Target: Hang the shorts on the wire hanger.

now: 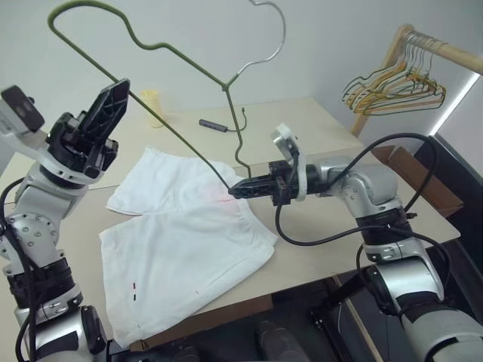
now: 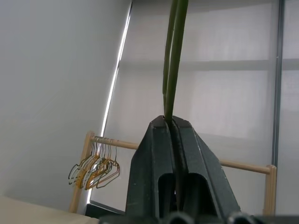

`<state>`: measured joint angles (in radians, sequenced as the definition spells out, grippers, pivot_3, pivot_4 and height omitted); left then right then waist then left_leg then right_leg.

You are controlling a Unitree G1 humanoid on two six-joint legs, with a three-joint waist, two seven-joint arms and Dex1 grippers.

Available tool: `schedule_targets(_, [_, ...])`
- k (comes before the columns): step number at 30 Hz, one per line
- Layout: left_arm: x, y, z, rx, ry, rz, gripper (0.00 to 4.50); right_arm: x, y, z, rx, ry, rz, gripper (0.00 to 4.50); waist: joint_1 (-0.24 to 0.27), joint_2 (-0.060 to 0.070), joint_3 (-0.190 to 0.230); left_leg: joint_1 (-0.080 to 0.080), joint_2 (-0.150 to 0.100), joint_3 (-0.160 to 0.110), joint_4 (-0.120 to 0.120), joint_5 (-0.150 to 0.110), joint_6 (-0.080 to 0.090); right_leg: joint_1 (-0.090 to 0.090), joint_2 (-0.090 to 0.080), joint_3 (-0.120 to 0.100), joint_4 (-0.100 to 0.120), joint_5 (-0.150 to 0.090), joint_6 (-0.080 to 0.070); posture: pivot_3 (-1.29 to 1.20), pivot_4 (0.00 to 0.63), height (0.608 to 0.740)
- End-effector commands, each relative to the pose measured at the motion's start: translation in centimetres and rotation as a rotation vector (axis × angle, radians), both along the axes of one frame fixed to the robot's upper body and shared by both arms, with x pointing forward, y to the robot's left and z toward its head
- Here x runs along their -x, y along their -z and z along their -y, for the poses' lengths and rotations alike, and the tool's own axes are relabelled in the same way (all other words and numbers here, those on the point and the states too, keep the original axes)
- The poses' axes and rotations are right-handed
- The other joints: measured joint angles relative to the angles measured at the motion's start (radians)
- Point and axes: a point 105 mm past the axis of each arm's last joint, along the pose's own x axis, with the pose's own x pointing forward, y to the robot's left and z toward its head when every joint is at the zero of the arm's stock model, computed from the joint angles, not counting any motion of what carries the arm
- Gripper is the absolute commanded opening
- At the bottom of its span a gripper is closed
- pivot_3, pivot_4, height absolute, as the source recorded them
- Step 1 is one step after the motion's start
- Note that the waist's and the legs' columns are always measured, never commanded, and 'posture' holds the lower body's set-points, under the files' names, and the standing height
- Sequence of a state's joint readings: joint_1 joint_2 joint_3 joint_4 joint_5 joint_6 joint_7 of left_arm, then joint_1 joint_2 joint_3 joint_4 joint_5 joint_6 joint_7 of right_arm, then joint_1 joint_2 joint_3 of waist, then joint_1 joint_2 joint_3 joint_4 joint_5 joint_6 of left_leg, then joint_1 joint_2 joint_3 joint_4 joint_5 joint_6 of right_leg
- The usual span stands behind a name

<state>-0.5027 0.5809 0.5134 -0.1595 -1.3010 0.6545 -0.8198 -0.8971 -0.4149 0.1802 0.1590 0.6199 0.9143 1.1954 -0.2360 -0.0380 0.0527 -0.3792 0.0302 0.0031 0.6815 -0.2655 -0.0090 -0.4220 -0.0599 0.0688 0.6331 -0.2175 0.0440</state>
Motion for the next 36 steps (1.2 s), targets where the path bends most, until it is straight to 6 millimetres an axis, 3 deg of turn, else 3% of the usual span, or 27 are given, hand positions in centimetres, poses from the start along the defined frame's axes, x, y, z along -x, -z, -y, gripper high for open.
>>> schedule_targets(1, [-0.4, 0.5, 0.6, -0.038, -0.026, -0.009, 0.0, -0.5, -2.3, 0.3, -0.059, 0.03, 0.076, 0.0, 0.0, 0.0, 0.0, 0.0, 0.0, 0.0, 0.0, 0.0, 0.0, 0.0, 0.0, 0.0, 0.0, 0.0, 0.0, -0.17, 0.0, 0.74])
schedule_targets(7, [-2.1, 3.4, 1.0, -0.167, -0.156, -0.086, 1.71, -0.8, -3.9, 1.2, -0.141, 0.098, 0.042, 0.0, 0.001, 0.0, 0.0, 0.0, 0.0, 0.0, 0.0, 0.0, 0.0, 0.001, 0.0, 0.0, 0.0, 0.0, 0.0, -0.18, 0.0, 0.74])
schedule_targets(10, [-2.3, 6.3, 0.3, -0.3, -0.196, -0.172, 2.7, -0.4, -4.3, 2.1, -0.159, 0.122, 0.025, 0.0, -0.005, 0.001, 0.0, -0.001, 0.0, 0.0, 0.0, 0.0, 0.0, -0.002, 0.0, 0.0, 0.0, 0.0, 0.0, -0.19, 0.0, 0.74])
schedule_targets(15, [-1.6, 9.9, -1.0, -0.574, -0.291, -0.218, 4.38, 1.4, -2.9, 5.1, -0.082, 0.165, -0.104, 0.0, -0.003, 0.001, 0.0, 0.0, 0.0, 0.0, -0.001, 0.0, 0.0, -0.001, 0.0, 0.0, 0.0, 0.0, 0.0, -0.19, 0.0, 0.74])
schedule_targets(20, [-0.9, 11.7, -0.3, -0.81, -0.328, -0.209, 4.45, 3.6, 0.0, 8.9, 0.037, 0.228, -0.32, 0.0, 0.016, 0.001, 0.0, -0.001, 0.0, 0.003, -0.001, 0.0, 0.0, 0.0, 0.0, 0.0, -0.002, 0.0, 0.0, -0.18, 0.0, 0.74])
schedule_targets(24, [0.4, 13.1, 0.9, -0.935, -0.256, -0.193, 4.45, 4.5, 3.4, 11.1, 0.185, 0.327, -0.451, 0.0, 0.016, 0.002, -0.001, 0.0, 0.001, 0.009, -0.001, 0.0, 0.0, 0.0, 0.001, 0.0, -0.002, -0.001, 0.001, -0.18, 0.0, 0.74])
schedule_targets(29, [1.7, 13.8, 1.6, -0.973, -0.199, -0.176, 4.45, 6.1, 7.0, 13.9, 0.384, 0.393, -0.609, 0.0, 0.017, 0.002, 0.0, 0.0, 0.001, 0.01, -0.001, 0.0, 0.001, 0.0, 0.001, 0.001, -0.002, -0.002, 0.003, -0.17, 0.0, 0.74])
schedule_targets(36, [1.7, 13.9, 2.0, -0.967, -0.205, -0.182, 4.45, 6.7, 8.0, 16.3, 0.34, 0.38, -0.92, 0.0, 0.018, 0.003, -0.001, 0.002, 0.002, 0.011, -0.001, 0.0, 0.001, 0.001, 0.002, 0.002, -0.003, -0.005, 0.007, -0.17, 0.0, 0.74])
